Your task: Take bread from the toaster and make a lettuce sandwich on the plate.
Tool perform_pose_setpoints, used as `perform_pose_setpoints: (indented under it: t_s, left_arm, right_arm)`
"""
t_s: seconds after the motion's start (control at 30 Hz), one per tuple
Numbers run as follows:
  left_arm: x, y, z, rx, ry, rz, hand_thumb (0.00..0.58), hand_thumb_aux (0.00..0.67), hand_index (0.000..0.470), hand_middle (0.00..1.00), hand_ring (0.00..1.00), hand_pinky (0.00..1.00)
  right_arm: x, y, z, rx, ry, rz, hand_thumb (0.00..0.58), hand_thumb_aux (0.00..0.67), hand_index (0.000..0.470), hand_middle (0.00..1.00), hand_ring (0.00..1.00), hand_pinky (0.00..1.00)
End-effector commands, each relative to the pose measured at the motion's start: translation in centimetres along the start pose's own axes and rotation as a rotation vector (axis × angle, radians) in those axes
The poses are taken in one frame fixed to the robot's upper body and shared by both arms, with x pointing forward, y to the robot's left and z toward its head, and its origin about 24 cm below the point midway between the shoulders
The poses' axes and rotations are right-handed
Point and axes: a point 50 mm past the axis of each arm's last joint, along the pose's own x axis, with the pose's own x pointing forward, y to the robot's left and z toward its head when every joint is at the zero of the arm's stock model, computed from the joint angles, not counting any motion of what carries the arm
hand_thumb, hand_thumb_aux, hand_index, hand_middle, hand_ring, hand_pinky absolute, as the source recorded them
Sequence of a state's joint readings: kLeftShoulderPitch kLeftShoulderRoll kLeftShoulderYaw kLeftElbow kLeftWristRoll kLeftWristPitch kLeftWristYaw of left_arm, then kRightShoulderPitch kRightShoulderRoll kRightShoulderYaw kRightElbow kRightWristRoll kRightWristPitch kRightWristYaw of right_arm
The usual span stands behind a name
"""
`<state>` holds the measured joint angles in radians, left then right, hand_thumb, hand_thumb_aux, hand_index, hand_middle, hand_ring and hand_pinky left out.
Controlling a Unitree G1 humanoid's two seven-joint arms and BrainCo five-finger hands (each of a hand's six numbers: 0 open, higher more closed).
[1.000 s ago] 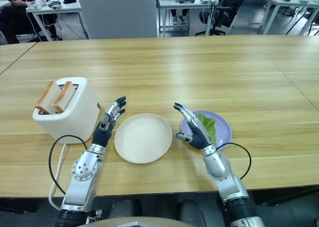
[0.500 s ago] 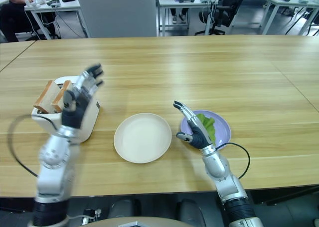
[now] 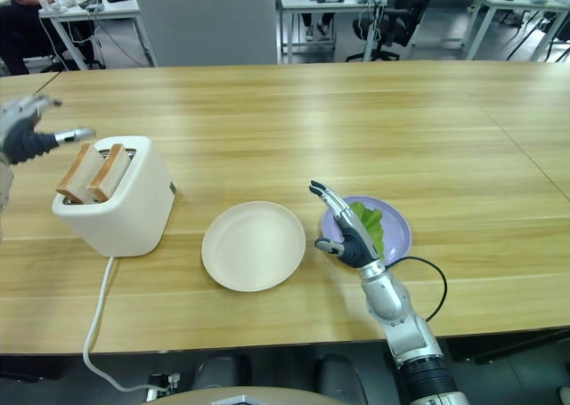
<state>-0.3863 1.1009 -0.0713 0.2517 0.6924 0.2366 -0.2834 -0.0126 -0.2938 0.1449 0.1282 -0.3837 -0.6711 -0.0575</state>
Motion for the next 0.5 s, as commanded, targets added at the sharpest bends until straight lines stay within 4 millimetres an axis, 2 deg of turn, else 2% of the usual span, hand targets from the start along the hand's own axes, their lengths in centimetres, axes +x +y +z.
perform_pose_setpoints:
  t_s: [0.03, 0.23, 0.43, 0.47, 0.5]
  left_arm:
    - [0.7, -1.4, -0.7, 0.098, 0.06, -0.092, 0.0, 0.0, 0.0, 0.0, 0.0, 0.0]
    - [0.9, -3.3, -0.5, 0.13, 0.078, -0.183, 0.0, 0.0, 0.0, 0.0, 0.0, 0.0]
    - [1.3, -3.6, -0.8, 0.169, 0.105, -0.193, 0.0, 0.0, 0.0, 0.0, 0.0, 0.0]
    - [1.3, -3.7, -0.7, 0.167, 0.101, -0.199, 0.049, 0.029, 0.02, 0.0, 0.0, 0.0]
    - [1.4, -3.8, -0.5, 0.16, 0.093, -0.203, 0.049, 0.029, 0.02, 0.0, 0.0, 0.0]
  right_arm:
    - [-0.1, 0.2, 0.1, -0.011, 0.007, 0.02, 0.0, 0.0, 0.0, 0.0, 0.0, 0.0]
    - [-0.2, 0.1, 0.1, -0.014, 0.008, 0.024, 0.0, 0.0, 0.0, 0.0, 0.0, 0.0]
    - [-0.3, 0.1, 0.1, -0.015, 0.009, 0.027, 0.0, 0.0, 0.0, 0.0, 0.0, 0.0]
    - [-0.3, 0.1, 0.1, -0.016, 0.009, 0.028, 0.0, 0.0, 0.0, 0.0, 0.0, 0.0]
    - [-0.3, 0.1, 0.2, -0.016, 0.009, 0.028, 0.0, 0.0, 0.0, 0.0, 0.0, 0.0]
